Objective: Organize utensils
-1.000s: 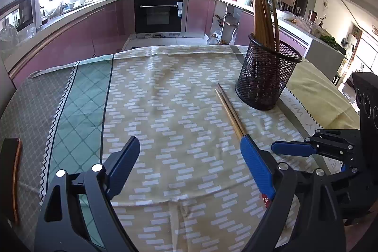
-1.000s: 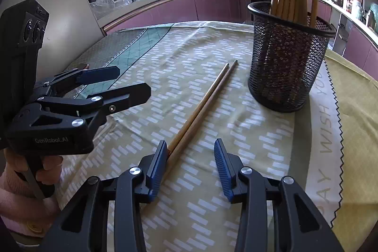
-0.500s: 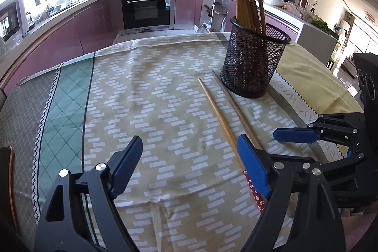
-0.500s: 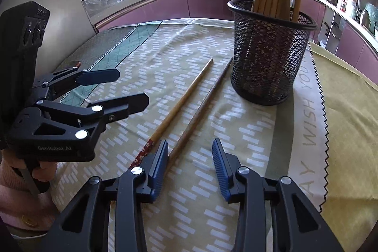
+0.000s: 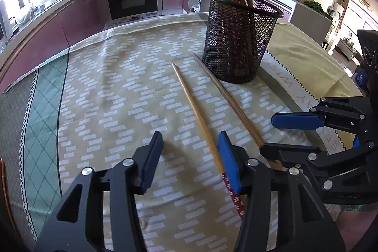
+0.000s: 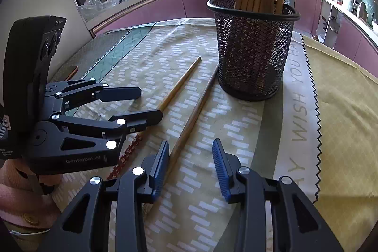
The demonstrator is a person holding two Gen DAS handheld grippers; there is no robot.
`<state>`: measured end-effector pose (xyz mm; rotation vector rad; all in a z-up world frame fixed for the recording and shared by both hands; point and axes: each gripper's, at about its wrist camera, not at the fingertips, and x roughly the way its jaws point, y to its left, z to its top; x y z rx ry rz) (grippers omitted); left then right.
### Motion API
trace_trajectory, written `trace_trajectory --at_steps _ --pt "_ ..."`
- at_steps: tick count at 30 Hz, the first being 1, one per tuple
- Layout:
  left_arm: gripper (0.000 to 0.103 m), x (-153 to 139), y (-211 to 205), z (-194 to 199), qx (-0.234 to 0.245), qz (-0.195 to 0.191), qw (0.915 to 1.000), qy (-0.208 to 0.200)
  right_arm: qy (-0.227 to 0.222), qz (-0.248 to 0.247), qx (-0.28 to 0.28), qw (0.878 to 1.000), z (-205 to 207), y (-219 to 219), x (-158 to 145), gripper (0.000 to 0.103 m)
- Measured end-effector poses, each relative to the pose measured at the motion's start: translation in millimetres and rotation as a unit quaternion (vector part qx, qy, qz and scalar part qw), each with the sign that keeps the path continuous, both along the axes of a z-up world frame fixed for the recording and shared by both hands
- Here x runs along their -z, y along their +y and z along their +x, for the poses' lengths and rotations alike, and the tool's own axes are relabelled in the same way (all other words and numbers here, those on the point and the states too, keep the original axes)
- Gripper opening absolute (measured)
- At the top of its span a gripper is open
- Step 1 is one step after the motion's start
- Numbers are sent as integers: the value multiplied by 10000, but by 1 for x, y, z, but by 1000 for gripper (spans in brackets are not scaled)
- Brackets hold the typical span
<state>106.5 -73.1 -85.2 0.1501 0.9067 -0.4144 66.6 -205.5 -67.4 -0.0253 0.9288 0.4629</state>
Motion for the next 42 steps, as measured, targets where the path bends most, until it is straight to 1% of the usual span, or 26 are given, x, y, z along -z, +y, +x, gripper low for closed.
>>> trace_trajectory --at_steps 1,2,3,6,8,13,15,16,18,19,23,25,32,36,42 --pt "40 0 0 1 -9 -16 10000 16 -8 -4 -2 10000 2 0 0 36" --pt "35 -1 1 1 -13 -34 10000 31 -18 -10 -1 10000 4 1 0 36" --pt "33 -1 3 1 -34 -54 10000 51 -29 -11 -2 10000 6 1 1 36" --pt "33 -2 7 6 -78 -129 9998 118 -74 -25 11 10000 14 5 0 34" --pt "35 -3 6 8 -106 -103 9998 103 -100 -33 -1 9999 20 8 0 33" --pt "34 -1 1 20 -126 -77 9998 116 -179 -103 40 9998 33 17 2 28" --pt "29 -1 -1 24 -148 -62 9998 110 -173 -71 88 9998 37 18 3 24" --pt "27 -1 -2 25 -172 -66 9998 112 -168 -58 118 9998 38 18 3 19" --pt "14 -2 -2 28 -222 -118 9996 133 -123 53 149 9998 39 15 3 13" --pt "11 -1 -2 29 -253 -161 9994 152 -105 108 163 9998 39 13 3 12" --pt "8 0 1 29 -357 -275 9989 161 -22 373 265 9989 39 6 4 10" --pt "7 -1 3 26 -389 -331 9985 175 18 498 288 9983 37 2 5 7" --pt "7 -1 9 16 -375 -404 9983 170 -68 838 301 9960 26 -12 -4 5" --pt "7 -3 8 8 -260 -476 9984 186 -28 888 120 9960 27 -7 -5 5" --pt "7 0 3 2 -139 -384 9988 252 141 725 -38 9973 31 6 2 6"
